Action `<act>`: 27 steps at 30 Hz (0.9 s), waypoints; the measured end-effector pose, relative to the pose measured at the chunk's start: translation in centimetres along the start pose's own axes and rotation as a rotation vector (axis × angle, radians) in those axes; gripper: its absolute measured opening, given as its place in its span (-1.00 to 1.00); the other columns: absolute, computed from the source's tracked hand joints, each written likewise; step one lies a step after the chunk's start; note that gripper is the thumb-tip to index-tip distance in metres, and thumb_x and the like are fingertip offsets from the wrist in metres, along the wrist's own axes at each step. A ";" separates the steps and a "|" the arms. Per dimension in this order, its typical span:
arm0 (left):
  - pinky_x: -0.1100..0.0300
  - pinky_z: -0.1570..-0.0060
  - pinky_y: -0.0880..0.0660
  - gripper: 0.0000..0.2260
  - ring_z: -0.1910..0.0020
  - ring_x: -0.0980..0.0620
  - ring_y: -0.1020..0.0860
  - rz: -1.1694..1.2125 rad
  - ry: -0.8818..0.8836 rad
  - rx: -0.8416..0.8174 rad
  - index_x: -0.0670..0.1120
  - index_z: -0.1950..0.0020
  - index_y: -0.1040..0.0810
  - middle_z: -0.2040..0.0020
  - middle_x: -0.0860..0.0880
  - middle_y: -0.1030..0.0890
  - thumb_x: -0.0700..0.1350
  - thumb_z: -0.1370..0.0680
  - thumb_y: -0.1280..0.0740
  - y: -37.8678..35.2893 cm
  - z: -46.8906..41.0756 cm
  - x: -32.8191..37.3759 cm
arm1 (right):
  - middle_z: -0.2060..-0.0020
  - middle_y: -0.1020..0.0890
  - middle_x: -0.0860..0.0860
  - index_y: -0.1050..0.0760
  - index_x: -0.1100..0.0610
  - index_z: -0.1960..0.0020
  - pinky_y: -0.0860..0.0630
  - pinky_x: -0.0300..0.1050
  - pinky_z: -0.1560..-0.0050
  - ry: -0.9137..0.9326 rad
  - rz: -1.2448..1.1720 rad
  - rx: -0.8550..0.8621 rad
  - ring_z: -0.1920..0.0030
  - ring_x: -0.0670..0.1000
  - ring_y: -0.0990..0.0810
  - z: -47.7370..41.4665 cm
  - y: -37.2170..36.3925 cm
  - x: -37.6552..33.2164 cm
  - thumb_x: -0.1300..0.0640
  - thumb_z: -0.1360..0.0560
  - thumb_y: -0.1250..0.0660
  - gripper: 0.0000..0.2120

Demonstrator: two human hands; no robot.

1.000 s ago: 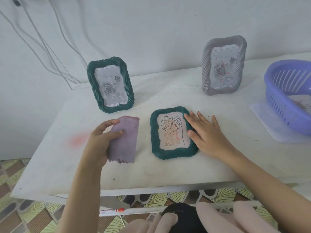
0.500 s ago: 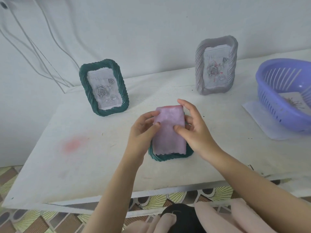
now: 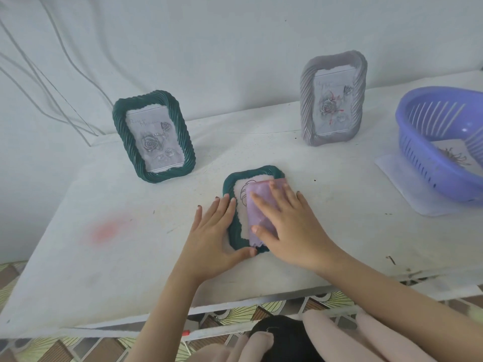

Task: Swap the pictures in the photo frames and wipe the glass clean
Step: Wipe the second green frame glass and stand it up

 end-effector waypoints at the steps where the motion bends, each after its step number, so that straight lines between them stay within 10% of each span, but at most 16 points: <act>1: 0.13 -0.42 0.34 0.02 -0.44 0.22 0.29 -0.042 0.002 -0.005 0.06 -0.52 0.15 -0.48 0.16 0.20 0.59 -0.22 0.03 0.0 0.0 -0.1 | -0.52 0.10 0.10 0.08 -0.12 -0.50 0.13 0.14 -0.45 -0.020 0.022 -0.031 -0.51 0.17 0.19 0.0 -0.6 0.2 -0.32 -0.37 0.23 -0.28; 13: 0.27 -0.35 0.43 0.08 -0.38 0.33 0.34 0.001 -0.003 -0.050 0.04 -0.50 0.20 -0.42 0.24 0.24 0.62 -0.15 0.04 -0.1 -0.2 -0.3 | -0.52 -0.01 0.06 -0.05 -0.01 -0.50 0.11 0.01 -0.49 0.099 -0.023 -0.011 -0.51 0.12 0.17 -4.1 0.1 -0.1 -0.18 -0.51 -0.17 -0.35; 27: 0.28 -0.35 0.40 0.10 -0.44 0.28 0.22 0.004 0.002 -0.023 0.03 -0.51 0.16 -0.44 0.23 0.20 0.61 -0.15 -0.01 -0.1 -0.2 -0.5 | -0.47 -0.21 -0.10 -0.25 -0.06 -0.42 0.19 -0.05 -0.43 0.272 -0.001 -0.085 -0.50 -0.10 0.00 0.3 1.9 1.7 -0.22 -0.47 0.06 -0.43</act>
Point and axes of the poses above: each hand's wrist, its own z-axis away from the middle knuckle, its own y-axis out of the back of the hand, x = y × z, the point moved 6 cm from there along -z, towards the middle knuckle
